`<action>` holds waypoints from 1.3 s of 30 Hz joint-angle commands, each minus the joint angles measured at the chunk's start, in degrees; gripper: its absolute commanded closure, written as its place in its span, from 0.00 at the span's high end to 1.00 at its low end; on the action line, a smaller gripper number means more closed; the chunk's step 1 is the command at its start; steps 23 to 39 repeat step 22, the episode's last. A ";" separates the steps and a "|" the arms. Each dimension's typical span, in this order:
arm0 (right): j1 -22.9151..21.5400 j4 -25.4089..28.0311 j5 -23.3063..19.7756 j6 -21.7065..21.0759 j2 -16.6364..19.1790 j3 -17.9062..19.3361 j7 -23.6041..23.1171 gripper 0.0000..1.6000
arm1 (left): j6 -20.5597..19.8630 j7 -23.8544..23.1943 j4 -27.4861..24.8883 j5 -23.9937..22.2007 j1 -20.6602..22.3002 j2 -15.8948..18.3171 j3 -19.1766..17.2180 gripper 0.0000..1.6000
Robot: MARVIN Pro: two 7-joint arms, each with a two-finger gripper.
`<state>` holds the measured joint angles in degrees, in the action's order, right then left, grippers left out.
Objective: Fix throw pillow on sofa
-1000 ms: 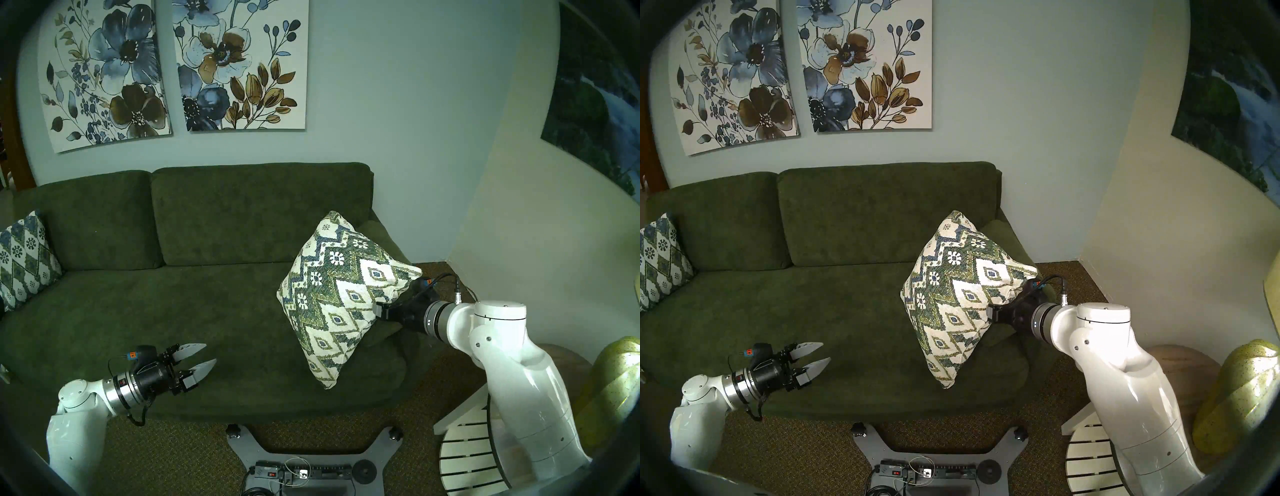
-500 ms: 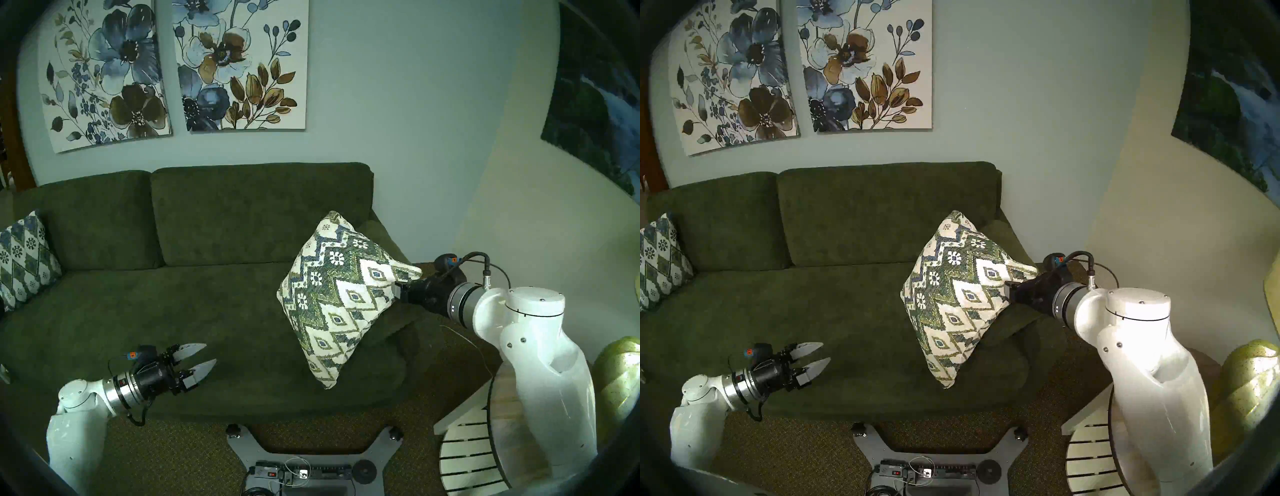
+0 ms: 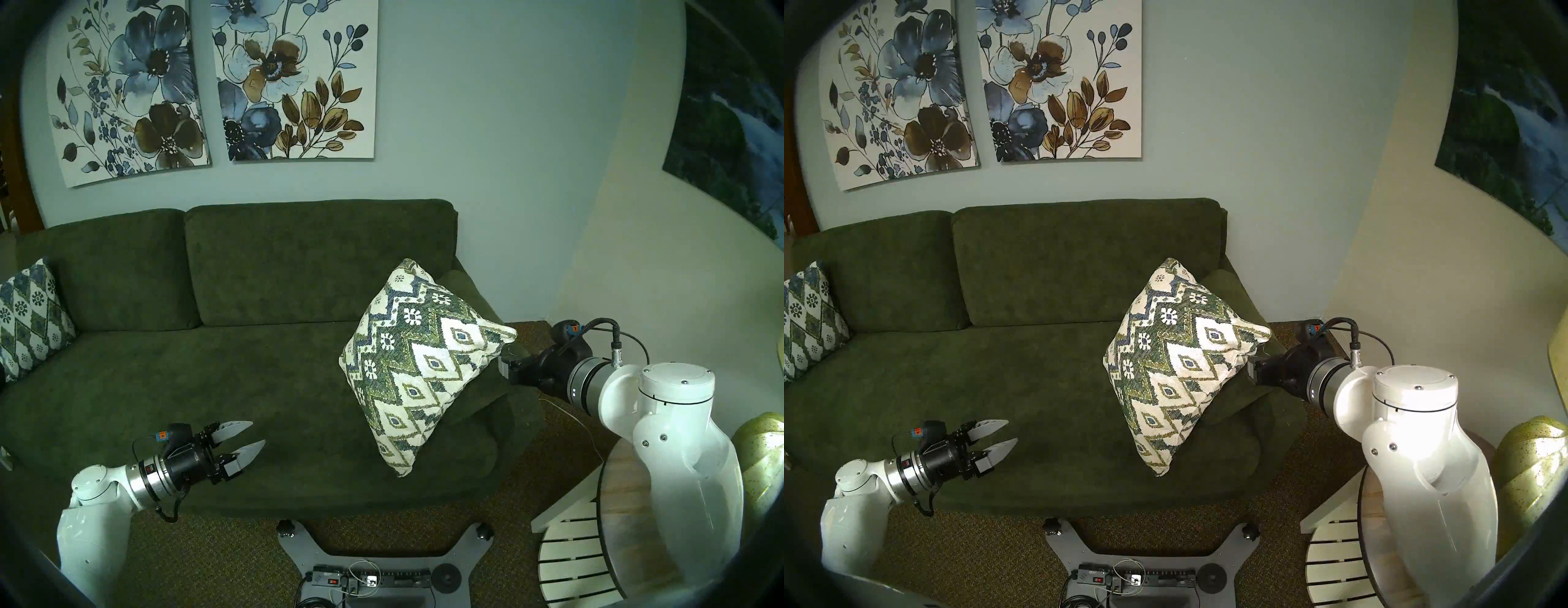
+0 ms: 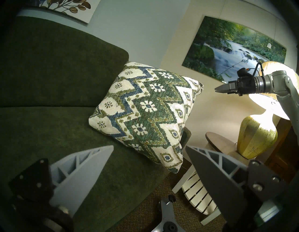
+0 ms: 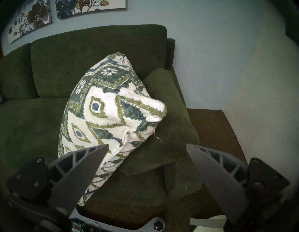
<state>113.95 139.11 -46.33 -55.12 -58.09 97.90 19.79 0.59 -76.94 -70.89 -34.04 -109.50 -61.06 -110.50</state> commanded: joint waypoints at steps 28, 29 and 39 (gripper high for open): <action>6.98 0.89 2.52 2.19 -1.66 1.61 2.87 1.00 | 0.02 -0.05 -0.11 -0.13 0.11 -0.03 -0.07 1.00; 6.98 0.89 2.52 2.19 -1.66 1.61 2.87 1.00 | 0.02 -0.05 -0.11 -0.13 0.11 -0.03 -0.07 1.00; 6.98 0.89 2.52 2.19 -1.66 1.61 2.87 1.00 | 0.02 -0.05 -0.11 -0.13 0.11 -0.03 -0.07 1.00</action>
